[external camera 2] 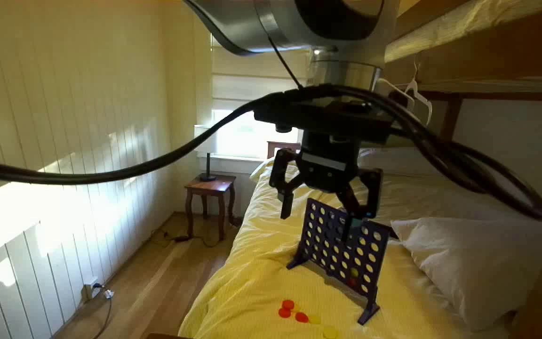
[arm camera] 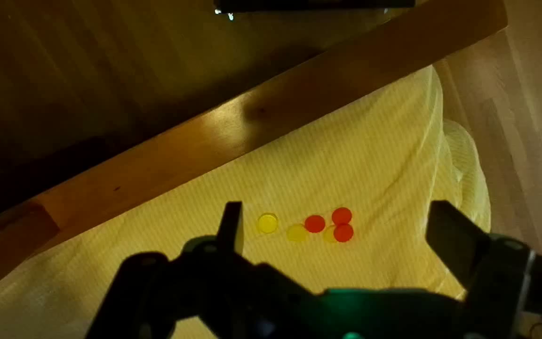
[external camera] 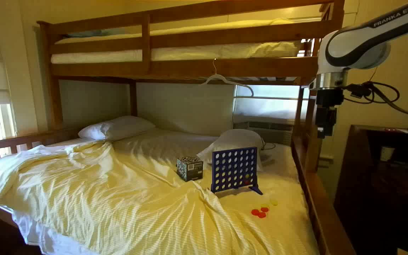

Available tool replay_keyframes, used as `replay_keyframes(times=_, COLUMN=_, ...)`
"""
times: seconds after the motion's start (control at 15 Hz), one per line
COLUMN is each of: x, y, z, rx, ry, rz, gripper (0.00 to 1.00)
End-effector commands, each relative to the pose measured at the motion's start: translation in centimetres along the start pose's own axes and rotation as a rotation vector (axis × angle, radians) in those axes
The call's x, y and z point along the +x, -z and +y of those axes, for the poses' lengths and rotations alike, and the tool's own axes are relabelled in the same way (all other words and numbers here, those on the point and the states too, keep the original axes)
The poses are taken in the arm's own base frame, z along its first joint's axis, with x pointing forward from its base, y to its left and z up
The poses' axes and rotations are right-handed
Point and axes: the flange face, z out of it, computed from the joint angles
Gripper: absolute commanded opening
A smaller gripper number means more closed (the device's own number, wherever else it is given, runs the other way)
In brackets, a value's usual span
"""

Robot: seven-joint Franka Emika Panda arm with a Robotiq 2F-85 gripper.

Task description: Pick up the orange circle and put it in the blue object

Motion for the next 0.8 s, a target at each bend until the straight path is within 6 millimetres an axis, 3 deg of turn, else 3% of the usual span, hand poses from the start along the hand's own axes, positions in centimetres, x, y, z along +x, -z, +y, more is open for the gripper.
replay_keyframes(times=0.0, x=0.0, y=0.1, z=0.0, rx=0.000, ry=0.000, rz=-0.001, gripper=1.00)
replay_keyframes(times=0.27, x=0.6, y=-0.5, z=-0.7, rx=-0.017, ry=0.008, rz=-0.005, gripper=1.00)
replay_keyframes(times=0.53, x=3.6, y=-3.9, z=-4.3, rx=-0.053, ry=0.079, rz=0.026, gripper=1.00)
replay_keyframes(times=0.73, x=5.8, y=-7.1, z=-5.8, rx=-0.078, ry=0.120, rz=0.076, gripper=1.00)
